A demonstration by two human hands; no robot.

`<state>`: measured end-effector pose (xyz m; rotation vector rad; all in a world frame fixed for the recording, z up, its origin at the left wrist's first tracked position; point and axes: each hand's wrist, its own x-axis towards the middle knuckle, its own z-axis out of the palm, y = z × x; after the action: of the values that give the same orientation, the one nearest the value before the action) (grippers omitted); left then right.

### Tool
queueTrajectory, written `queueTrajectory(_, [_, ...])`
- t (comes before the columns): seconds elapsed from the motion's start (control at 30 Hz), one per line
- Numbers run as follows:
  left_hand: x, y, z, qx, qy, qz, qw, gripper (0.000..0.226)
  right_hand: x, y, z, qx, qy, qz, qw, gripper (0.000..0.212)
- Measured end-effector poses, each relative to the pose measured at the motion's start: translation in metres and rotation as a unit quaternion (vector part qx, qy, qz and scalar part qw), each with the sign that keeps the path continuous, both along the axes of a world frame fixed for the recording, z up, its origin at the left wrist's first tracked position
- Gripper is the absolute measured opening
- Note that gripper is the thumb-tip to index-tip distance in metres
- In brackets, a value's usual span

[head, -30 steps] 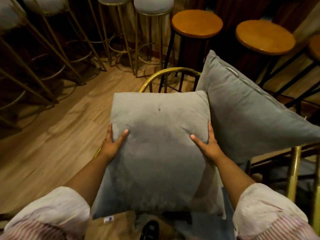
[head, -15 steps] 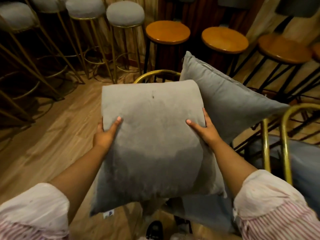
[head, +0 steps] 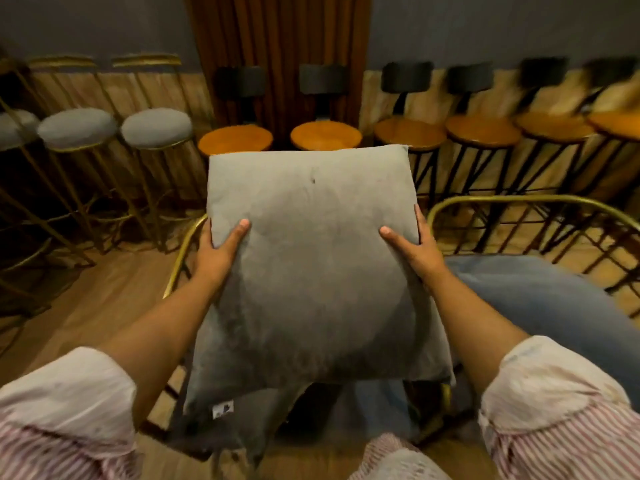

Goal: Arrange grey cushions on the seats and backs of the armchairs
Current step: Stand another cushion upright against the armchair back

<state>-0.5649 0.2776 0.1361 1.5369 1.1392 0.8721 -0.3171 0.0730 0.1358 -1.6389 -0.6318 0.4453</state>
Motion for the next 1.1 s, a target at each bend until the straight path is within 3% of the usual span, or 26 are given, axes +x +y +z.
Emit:
queueTrajectory(0.13, [0.069, -0.056, 0.010, -0.018, -0.003, -0.069, 0.997, 0.097, 0.045, -0.088, 0.006, 0.016, 0.013, -0.064, 0.998, 0.091])
queueTrajectory(0.23, [0.132, -0.122, 0.013, -0.015, -0.021, -0.125, 0.992, 0.078, 0.082, -0.168, 0.009, 0.018, 0.017, -0.114, 0.993, 0.092])
queueTrajectory(0.4, [0.222, -0.226, -0.003, -0.064, 0.001, -0.174, 0.983, 0.110, 0.147, -0.295, 0.012, 0.006, 0.030, -0.165, 0.986, 0.095])
queueTrajectory(0.6, [0.309, -0.314, -0.009, -0.082, -0.013, -0.203, 0.976, 0.091, 0.215, -0.387, 0.013, 0.004, 0.035, -0.193, 0.981, 0.092])
queueTrajectory(0.93, [0.462, -0.302, -0.025, -0.076, -0.023, -0.224, 0.971, 0.123, 0.366, -0.374, -0.017, -0.006, 0.061, -0.197, 0.979, 0.104])
queueTrajectory(1.1, [0.545, -0.272, -0.027, -0.033, -0.033, -0.151, 0.987, 0.111, 0.472, -0.325, -0.018, -0.024, 0.129, -0.222, 0.966, 0.136])
